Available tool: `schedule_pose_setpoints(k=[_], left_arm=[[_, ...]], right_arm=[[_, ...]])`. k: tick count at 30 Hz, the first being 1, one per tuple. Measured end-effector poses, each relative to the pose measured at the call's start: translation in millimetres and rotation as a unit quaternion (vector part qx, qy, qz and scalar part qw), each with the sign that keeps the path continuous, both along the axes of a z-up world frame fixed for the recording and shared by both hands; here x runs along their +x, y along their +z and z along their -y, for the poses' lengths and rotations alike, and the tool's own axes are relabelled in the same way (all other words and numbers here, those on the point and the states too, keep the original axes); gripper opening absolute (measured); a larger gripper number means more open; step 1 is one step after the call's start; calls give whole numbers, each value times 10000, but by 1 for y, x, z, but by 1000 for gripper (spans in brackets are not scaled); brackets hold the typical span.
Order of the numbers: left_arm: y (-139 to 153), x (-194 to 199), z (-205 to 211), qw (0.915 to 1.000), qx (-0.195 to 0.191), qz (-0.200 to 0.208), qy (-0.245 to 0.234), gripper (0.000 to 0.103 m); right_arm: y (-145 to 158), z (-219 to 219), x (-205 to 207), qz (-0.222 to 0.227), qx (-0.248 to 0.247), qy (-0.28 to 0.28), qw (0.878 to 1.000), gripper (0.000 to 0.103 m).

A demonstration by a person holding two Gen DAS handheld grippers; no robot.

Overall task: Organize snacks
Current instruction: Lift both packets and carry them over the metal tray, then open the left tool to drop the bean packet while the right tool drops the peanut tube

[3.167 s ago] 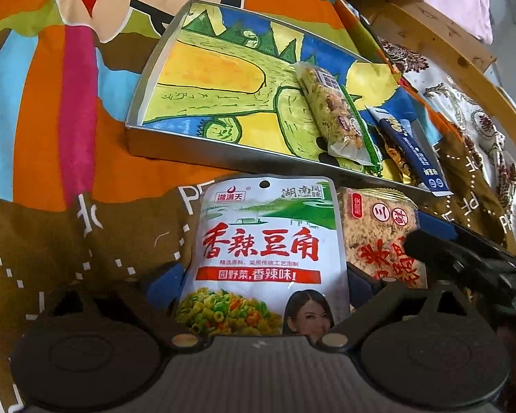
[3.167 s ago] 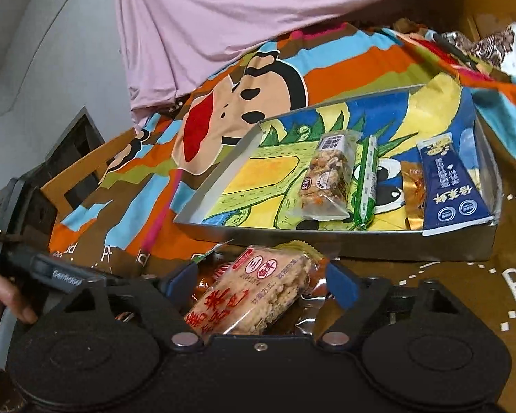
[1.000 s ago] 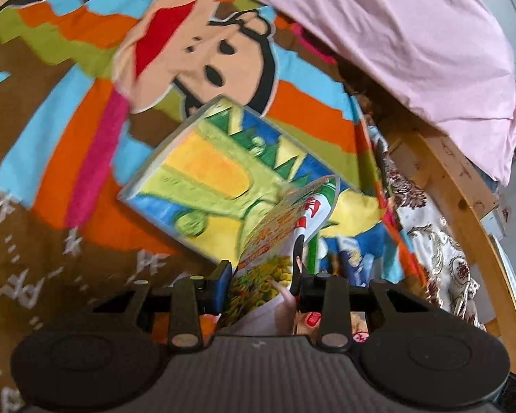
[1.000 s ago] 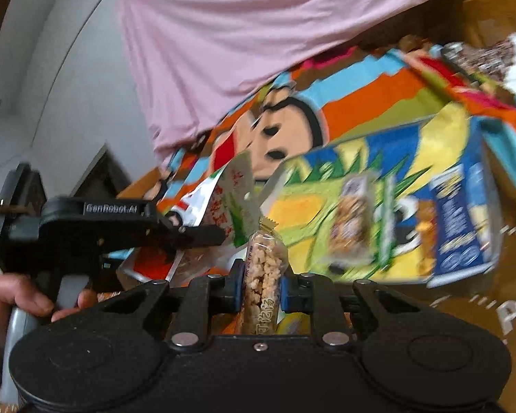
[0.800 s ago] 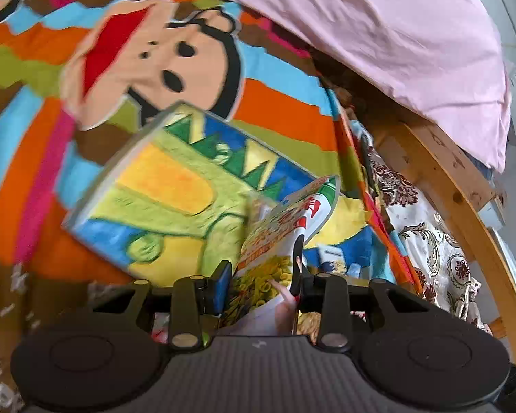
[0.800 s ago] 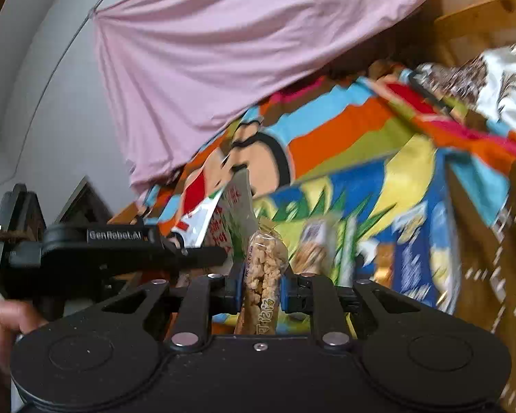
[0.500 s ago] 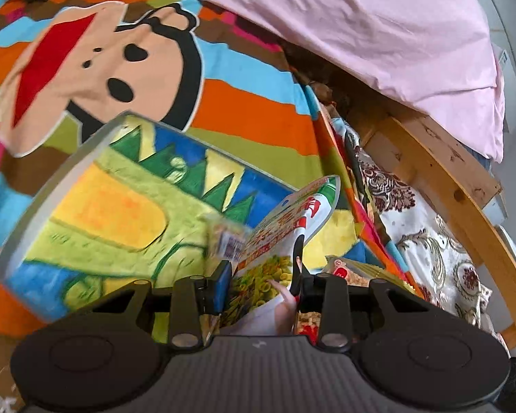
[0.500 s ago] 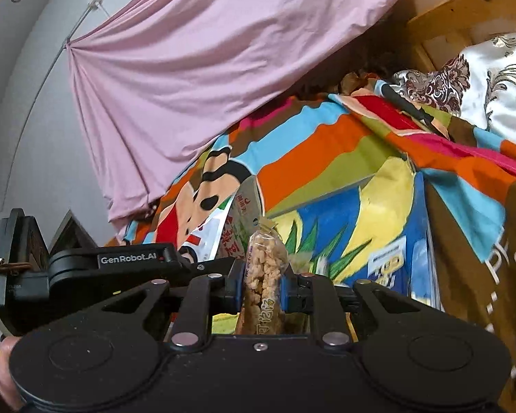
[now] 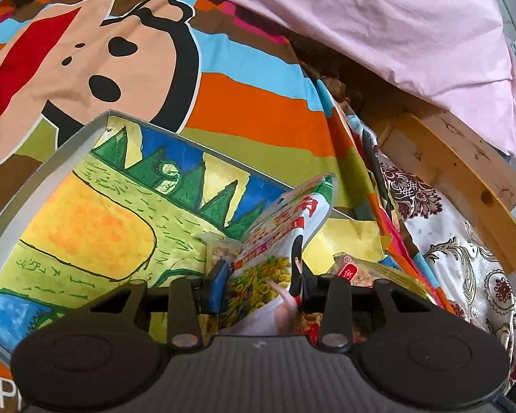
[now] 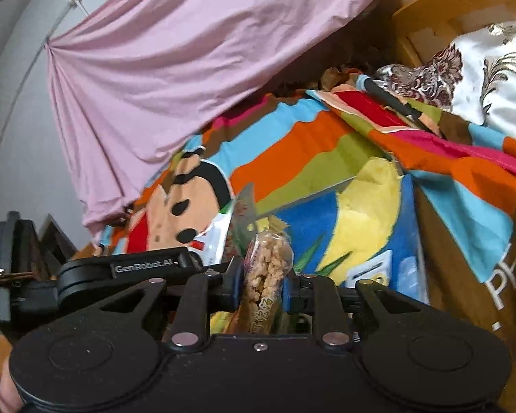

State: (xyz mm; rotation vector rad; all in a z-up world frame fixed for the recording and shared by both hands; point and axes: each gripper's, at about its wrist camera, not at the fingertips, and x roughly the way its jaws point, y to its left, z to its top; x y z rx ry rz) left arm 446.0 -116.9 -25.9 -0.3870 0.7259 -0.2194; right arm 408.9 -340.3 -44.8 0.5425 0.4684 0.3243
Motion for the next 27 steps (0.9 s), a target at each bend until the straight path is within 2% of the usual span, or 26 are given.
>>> schedule_pose_setpoints(k=[3, 8, 10, 17, 19, 27], left_arm=[[-2, 0, 5, 9999, 101, 16, -40, 54], [1, -2, 10, 9998, 168, 73, -2, 70], [2, -3, 8, 9998, 153, 77, 86, 75], [9, -5, -4, 9996, 40, 157, 248, 86], [12, -5, -8, 9994, -34, 194, 283, 90], [28, -16, -22, 9984, -131, 372, 417, 94]], right_arm=[[2, -2, 1, -33, -377, -150, 9992, 30], [3, -4, -3, 73, -911, -444, 9948, 53], [2, -3, -2, 101, -991, -503, 9938, 58], [9, 2, -9, 336, -959, -650, 9927, 79], [14, 2, -11, 443, -987, -693, 9917, 80], [38, 2, -25, 802, -1027, -763, 9885, 87]])
